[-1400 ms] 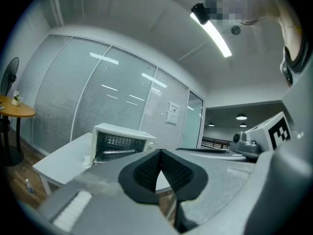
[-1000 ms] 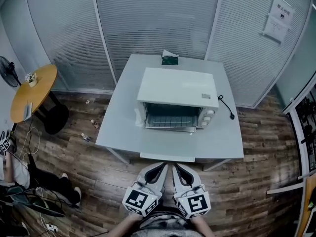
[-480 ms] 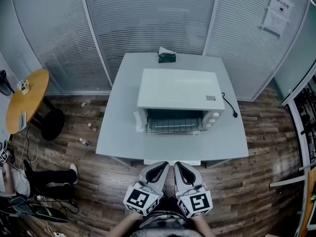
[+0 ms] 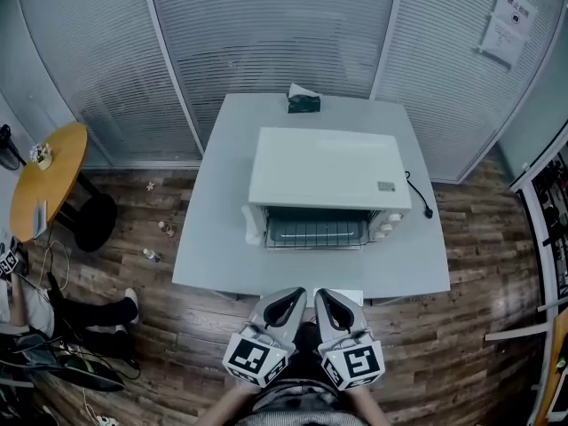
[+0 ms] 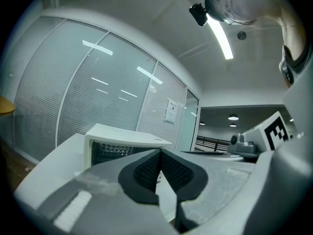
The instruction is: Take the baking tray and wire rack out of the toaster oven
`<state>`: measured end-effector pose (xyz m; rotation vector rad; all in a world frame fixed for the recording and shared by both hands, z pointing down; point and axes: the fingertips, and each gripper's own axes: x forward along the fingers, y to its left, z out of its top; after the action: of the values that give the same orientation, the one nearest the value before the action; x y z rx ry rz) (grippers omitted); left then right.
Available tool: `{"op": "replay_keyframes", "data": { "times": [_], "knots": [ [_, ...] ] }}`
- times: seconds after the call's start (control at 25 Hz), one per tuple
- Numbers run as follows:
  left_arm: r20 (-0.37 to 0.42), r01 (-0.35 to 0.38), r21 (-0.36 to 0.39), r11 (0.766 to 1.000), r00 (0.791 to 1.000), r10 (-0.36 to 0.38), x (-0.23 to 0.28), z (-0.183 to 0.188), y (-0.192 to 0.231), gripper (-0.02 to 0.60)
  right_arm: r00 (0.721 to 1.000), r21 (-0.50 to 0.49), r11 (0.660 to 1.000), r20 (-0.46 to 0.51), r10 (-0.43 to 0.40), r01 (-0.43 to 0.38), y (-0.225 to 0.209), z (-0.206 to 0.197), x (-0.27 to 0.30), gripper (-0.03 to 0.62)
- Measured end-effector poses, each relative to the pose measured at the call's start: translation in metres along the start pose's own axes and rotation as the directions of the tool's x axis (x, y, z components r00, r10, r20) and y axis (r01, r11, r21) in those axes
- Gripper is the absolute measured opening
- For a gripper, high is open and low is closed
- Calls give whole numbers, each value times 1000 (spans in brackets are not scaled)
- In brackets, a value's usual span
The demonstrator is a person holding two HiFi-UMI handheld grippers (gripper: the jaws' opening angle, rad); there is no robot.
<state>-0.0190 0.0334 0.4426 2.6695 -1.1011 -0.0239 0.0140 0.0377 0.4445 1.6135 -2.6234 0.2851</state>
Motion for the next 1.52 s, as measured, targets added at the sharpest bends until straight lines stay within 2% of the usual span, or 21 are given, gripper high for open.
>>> {"op": "replay_keyframes", "data": {
  "times": [0.44,0.72,0.88,1.12,1.52],
  "knots": [
    [-8,-59,23,998,998,59,74,27,37,3,996,6,996,17,83,-83,-56,32,56,2],
    [-7,-92,11,996,996,92,100,24,45,3,994,39,993,32,109,-110,-84,37,68,2],
    [-17,-114,12,993,993,115,109,16,48,3,994,4,994,9,111,-111,-97,28,72,2],
    [-52,-142,-5,990,989,142,114,3,62,3,995,13,996,-52,91,-90,-113,3,79,3],
    [-172,-153,-115,982,976,132,111,-41,102,3,982,85,996,-187,31,-16,-126,-44,92,3]
  ]
}}
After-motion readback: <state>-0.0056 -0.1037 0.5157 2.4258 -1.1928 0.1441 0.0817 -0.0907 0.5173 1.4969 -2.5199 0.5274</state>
